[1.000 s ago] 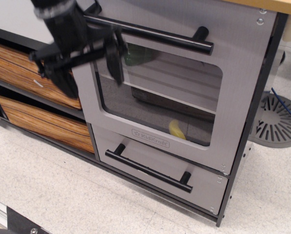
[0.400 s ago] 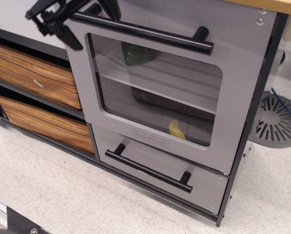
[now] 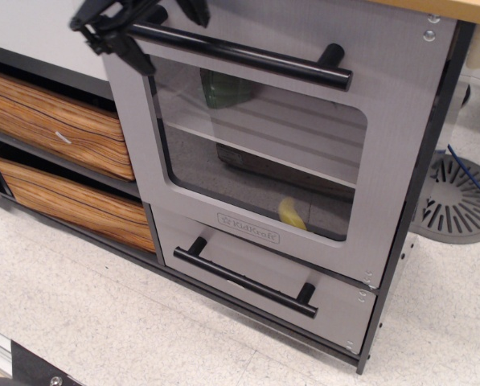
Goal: Open oven
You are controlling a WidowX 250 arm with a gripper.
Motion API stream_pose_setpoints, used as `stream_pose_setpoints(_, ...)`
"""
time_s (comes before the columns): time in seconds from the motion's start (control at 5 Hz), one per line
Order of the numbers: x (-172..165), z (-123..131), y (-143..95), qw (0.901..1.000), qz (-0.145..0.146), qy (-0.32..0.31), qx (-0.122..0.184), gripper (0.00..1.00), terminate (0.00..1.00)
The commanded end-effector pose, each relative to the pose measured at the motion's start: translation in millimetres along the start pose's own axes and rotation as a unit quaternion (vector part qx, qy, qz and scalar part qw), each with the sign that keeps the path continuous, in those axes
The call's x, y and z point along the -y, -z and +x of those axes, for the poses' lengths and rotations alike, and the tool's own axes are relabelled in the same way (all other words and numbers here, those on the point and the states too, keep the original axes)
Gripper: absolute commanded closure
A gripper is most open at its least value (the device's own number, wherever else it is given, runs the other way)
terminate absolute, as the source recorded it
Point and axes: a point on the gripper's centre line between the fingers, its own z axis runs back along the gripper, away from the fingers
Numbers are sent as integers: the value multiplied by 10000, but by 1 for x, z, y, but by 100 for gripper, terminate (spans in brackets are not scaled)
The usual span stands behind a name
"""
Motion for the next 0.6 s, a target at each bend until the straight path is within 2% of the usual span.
stream_pose_setpoints(0.0, 10, 17, 11, 9981, -271, -534, 118, 0, 0)
stream_pose_setpoints(0.2, 0, 11, 23, 9995, 29, -201, 232, 0, 0)
stream_pose_setpoints(0.4, -12, -1, 14, 9997, 81, 142, 175, 0, 0)
